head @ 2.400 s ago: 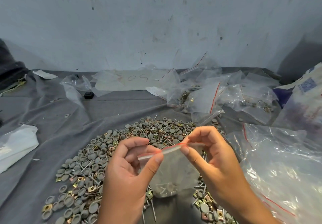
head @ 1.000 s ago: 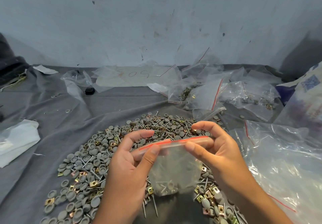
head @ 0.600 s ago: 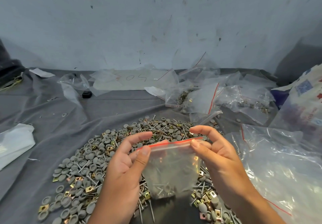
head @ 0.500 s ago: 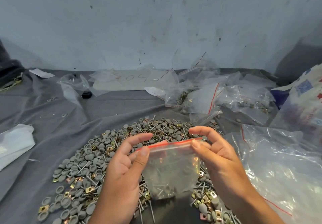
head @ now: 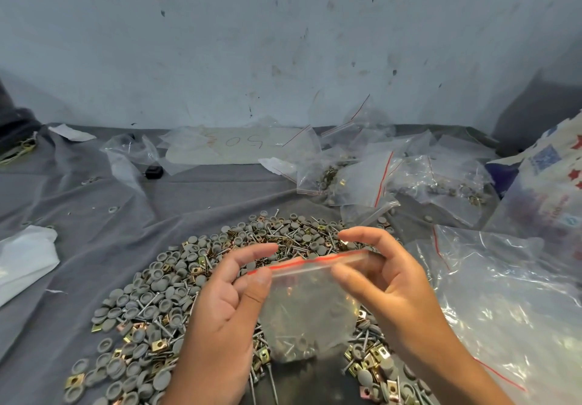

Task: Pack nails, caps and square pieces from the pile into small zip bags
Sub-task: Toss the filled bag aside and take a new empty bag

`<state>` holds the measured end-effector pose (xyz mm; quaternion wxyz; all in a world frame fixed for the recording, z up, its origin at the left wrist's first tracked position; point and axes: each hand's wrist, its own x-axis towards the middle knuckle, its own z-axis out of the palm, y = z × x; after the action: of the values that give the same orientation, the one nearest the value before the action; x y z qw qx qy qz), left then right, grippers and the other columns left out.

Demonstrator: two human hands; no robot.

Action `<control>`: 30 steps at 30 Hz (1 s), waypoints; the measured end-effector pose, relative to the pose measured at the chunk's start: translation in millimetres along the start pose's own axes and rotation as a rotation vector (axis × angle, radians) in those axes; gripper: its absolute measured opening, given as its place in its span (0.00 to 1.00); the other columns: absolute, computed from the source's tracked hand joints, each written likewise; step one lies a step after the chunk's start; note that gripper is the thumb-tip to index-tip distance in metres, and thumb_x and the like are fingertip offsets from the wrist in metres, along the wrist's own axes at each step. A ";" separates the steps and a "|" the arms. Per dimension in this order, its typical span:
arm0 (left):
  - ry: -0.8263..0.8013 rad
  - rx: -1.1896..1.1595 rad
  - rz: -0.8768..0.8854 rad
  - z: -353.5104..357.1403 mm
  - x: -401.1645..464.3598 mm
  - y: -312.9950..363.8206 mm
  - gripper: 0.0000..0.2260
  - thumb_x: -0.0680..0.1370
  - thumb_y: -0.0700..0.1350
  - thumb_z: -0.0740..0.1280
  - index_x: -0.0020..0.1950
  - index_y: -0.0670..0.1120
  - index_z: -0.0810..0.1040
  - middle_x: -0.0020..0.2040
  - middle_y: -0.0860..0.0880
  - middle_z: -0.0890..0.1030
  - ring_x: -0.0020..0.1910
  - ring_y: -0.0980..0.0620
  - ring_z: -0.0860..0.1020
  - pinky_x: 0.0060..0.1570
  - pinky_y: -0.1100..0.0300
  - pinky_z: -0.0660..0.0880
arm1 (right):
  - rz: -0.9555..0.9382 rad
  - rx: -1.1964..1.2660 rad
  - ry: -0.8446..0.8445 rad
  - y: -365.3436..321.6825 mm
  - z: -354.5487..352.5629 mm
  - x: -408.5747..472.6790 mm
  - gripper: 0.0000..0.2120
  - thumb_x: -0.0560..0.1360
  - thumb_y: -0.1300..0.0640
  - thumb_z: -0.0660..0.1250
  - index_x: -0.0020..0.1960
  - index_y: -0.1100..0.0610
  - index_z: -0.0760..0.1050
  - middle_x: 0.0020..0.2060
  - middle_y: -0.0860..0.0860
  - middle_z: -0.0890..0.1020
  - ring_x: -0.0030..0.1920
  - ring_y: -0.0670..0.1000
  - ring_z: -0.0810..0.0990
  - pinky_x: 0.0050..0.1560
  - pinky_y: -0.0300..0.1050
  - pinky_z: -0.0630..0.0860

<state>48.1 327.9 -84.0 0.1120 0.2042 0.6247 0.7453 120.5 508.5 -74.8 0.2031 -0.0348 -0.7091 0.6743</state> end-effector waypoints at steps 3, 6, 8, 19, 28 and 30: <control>0.006 0.046 0.008 0.5 -1.8 3.7 0.16 0.71 0.48 0.68 0.58 0.48 0.78 0.43 0.47 0.87 0.43 0.52 0.86 0.39 0.65 0.79 | -0.052 -0.126 0.016 -0.9 2.1 -2.4 0.20 0.66 0.43 0.78 0.56 0.40 0.78 0.48 0.50 0.87 0.48 0.51 0.86 0.50 0.44 0.81; 0.015 0.047 -0.005 -1.4 -1.8 6.7 0.15 0.71 0.48 0.68 0.57 0.47 0.78 0.41 0.46 0.87 0.36 0.55 0.85 0.32 0.71 0.76 | -0.094 -0.144 0.023 -3.7 3.0 -3.5 0.17 0.67 0.45 0.78 0.54 0.43 0.80 0.46 0.50 0.87 0.48 0.51 0.86 0.51 0.44 0.81; 0.005 0.049 -0.021 -2.8 -1.2 7.2 0.17 0.71 0.51 0.67 0.58 0.49 0.78 0.44 0.48 0.87 0.38 0.57 0.85 0.36 0.70 0.77 | -0.111 -0.157 -0.001 -7.0 3.8 -1.5 0.12 0.69 0.48 0.78 0.51 0.45 0.81 0.45 0.50 0.86 0.48 0.50 0.86 0.50 0.41 0.80; 0.247 0.074 -0.071 -7.0 4.7 6.7 0.23 0.69 0.59 0.62 0.60 0.52 0.74 0.54 0.65 0.83 0.52 0.64 0.81 0.59 0.54 0.74 | -0.028 -0.117 0.481 -44.5 -25.0 174.0 0.08 0.75 0.63 0.72 0.44 0.50 0.78 0.42 0.52 0.83 0.40 0.48 0.80 0.35 0.35 0.73; 0.235 0.144 -0.104 -5.7 6.0 8.7 0.24 0.68 0.62 0.60 0.60 0.54 0.75 0.53 0.66 0.82 0.52 0.67 0.80 0.61 0.54 0.73 | 0.296 -0.485 0.529 -2.7 -118.4 147.5 0.06 0.78 0.57 0.71 0.53 0.54 0.76 0.52 0.53 0.84 0.50 0.53 0.84 0.51 0.51 0.79; 0.227 0.177 -0.104 -5.0 4.5 9.7 0.23 0.70 0.63 0.58 0.61 0.56 0.74 0.54 0.66 0.82 0.53 0.67 0.79 0.63 0.52 0.73 | 0.288 -0.726 0.370 -2.9 -129.8 92.3 0.03 0.77 0.54 0.72 0.50 0.49 0.78 0.49 0.48 0.84 0.52 0.50 0.82 0.53 0.48 0.77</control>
<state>42.7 323.5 -74.4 0.0607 0.0949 0.7064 0.6988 80.1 660.4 -48.7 0.2052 -0.3228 -0.8399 0.3850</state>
